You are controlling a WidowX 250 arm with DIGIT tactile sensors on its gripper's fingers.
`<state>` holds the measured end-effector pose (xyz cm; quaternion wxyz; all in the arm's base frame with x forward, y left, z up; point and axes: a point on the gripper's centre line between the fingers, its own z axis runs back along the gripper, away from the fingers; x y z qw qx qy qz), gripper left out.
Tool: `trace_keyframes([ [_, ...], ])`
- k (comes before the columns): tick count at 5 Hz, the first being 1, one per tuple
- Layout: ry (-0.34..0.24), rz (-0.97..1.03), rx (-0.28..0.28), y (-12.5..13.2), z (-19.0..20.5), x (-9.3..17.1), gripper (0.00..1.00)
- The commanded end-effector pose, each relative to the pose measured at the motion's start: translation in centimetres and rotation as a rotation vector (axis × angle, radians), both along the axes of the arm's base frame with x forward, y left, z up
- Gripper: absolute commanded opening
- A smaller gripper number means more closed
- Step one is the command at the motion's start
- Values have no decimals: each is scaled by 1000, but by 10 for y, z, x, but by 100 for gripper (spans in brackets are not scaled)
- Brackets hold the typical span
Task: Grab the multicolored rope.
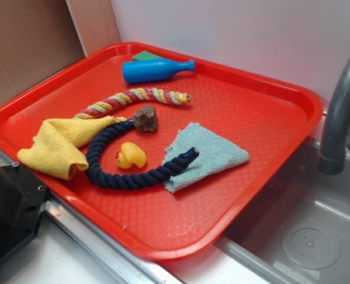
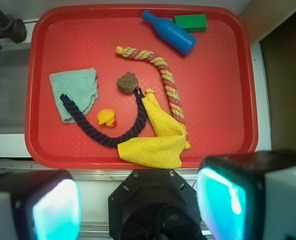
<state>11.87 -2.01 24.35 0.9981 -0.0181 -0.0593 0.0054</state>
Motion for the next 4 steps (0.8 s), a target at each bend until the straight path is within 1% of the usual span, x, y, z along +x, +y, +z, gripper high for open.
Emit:
trace_keyframes([
  [1,0,0,0,0,0,0,100],
  [2,7,-97,0,26,-46,29,100],
  [3,0,-118,3,59,-95,68,100],
  [4,-13,-189,-25,70,-145,99,100],
])
